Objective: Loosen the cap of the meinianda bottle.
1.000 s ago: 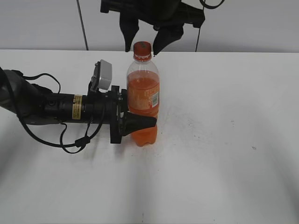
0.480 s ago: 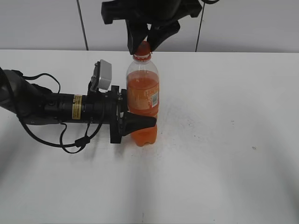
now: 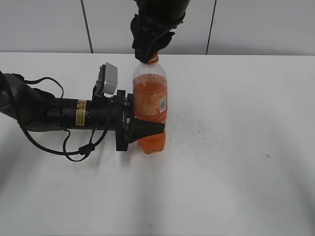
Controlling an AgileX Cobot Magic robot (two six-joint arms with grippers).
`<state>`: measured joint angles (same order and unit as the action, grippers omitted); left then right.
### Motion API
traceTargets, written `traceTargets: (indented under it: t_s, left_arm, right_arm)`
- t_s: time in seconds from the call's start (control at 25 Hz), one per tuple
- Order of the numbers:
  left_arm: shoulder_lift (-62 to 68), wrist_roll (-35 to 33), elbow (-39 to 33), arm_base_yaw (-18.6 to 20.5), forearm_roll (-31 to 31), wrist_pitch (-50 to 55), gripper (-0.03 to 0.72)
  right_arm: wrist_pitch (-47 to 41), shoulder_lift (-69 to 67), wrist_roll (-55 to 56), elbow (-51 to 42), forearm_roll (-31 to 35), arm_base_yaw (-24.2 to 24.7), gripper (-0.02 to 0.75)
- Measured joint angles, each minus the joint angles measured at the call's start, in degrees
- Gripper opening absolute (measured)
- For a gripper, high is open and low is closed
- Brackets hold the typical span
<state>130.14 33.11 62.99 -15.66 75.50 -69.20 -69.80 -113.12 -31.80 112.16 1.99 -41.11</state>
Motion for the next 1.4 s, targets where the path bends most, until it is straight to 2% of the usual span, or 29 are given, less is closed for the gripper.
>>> traceTargets:
  t_s: [0.24, 0.92, 1.0, 1.2, 1.4]
  left_arm:
    - [0.0, 0.0, 0.0, 0.0, 0.0, 0.0, 0.4]
    - [0.0, -0.1, 0.0, 0.0, 0.0, 0.1, 0.4]
    - [0.0, -0.1, 0.1, 0.0, 0.0, 0.1, 0.4]
    - [0.0, -0.1, 0.1, 0.0, 0.0, 0.2, 0.4]
    - [0.0, -0.1, 0.1, 0.0, 0.0, 0.2, 0.4]
  right_arm:
    - [0.0, 0.0, -8.3, 0.0, 0.2, 0.0, 0.271]
    - [-0.1, 2.3, -9.9, 0.1, 4.6, -0.1, 0.269]
    - [-0.1, 3.0, -6.5, 0.1, 2.9, -0.1, 0.269]
    - [-0.1, 6.6, 11.1, 0.0, -5.5, 1.5, 0.269]
    - [0.1, 11.6, 23.4, -8.3, -6.5, 9.6, 0.269]
